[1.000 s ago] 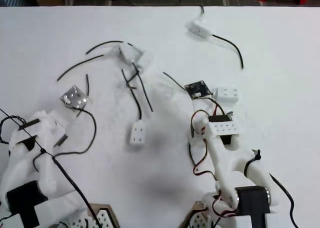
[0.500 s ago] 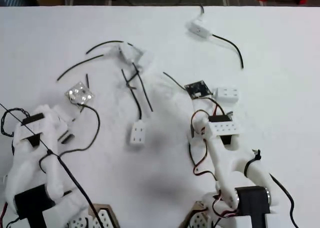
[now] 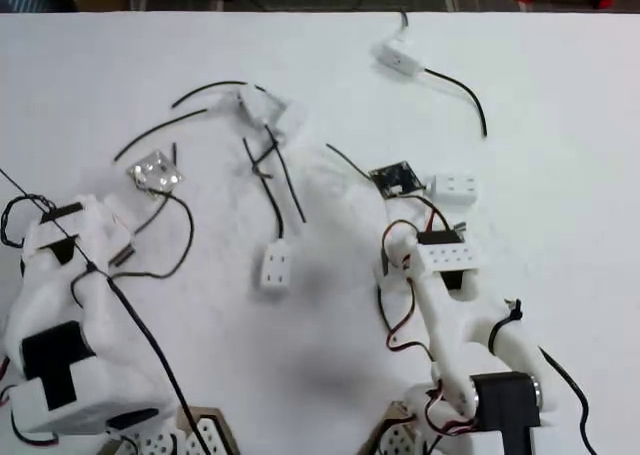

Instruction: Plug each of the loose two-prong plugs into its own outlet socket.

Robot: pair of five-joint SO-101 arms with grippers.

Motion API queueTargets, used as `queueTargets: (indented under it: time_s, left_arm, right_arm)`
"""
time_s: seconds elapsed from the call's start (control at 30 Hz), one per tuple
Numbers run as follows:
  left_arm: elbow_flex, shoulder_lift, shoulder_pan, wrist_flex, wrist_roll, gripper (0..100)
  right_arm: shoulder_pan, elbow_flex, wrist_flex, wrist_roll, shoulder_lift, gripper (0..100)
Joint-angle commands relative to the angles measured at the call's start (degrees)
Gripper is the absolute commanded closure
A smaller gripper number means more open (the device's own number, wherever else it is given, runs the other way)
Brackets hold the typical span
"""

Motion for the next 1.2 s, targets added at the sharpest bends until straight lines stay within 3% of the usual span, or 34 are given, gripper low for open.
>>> queueTargets:
  time_s: [0.0, 0.13, 0.37, 0.57, 1.17]
  left_arm:
    - [-2.55, -0.04, -2.77, 0.35, -2.37, 90]
    - [-2.20, -1.27, -5.49, 0.35, -6.68, 91]
    - [-2.64, -1.27, -6.20, 0.35, -7.56, 90]
    - [-2.46, -1.19, -7.69, 0.35, -11.25, 77]
    - [-2.90, -1.01, -8.31, -1.41, -16.97, 97]
  right_arm:
    - [-0.48, 0.09, -0.40, -0.53, -1.89, 97.8]
    - [-0.57, 0.09, -0.40, -0.53, -1.89, 97.8]
    - [-0.57, 0.09, -0.40, -0.53, -1.89, 97.8]
    - [-0.57, 0.09, -0.40, -0.53, -1.89, 97.8]
    - [-0.48, 0.09, -0.40, -0.53, -1.89, 97.8]
